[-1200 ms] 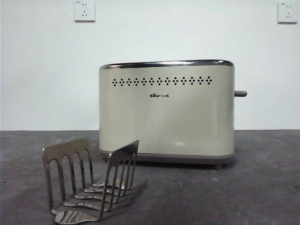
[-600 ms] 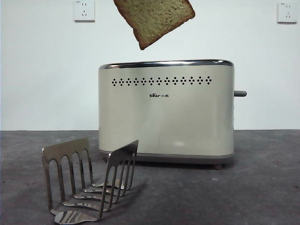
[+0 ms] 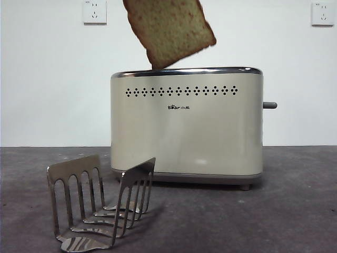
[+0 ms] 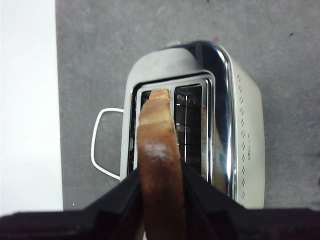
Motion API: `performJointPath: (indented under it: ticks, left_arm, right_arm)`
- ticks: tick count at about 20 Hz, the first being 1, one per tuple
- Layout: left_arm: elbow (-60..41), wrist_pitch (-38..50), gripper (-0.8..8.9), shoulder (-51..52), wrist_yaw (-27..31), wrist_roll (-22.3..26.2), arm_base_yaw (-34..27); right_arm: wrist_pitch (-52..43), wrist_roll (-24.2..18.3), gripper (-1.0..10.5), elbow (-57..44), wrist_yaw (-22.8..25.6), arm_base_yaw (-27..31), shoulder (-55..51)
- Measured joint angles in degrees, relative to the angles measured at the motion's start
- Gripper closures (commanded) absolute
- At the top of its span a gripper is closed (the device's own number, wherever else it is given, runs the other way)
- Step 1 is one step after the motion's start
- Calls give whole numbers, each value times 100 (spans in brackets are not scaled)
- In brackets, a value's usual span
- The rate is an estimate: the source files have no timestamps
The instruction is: Pick up a slice of bread from the rack,put the bread on the toaster,press the button
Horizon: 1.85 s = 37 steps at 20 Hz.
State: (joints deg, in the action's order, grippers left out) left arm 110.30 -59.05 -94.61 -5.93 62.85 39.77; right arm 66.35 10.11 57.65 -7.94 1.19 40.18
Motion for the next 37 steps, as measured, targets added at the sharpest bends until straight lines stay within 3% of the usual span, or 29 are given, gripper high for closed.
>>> performJointPath:
  ticks: [13, 20, 37]
  left_arm:
    - [0, -33, 724, -385, -20, 361, 11]
    - [0, -199, 725, -590, 160, 894, 52]
    - [0, 192, 726, -1034, 302, 914, 208]
  right_arm:
    - [-39, -94, 946, 0, 0, 0, -7]
    - [-39, -114, 946, 0, 0, 0, -9]
    - [-39, -114, 946, 0, 0, 0, -7]
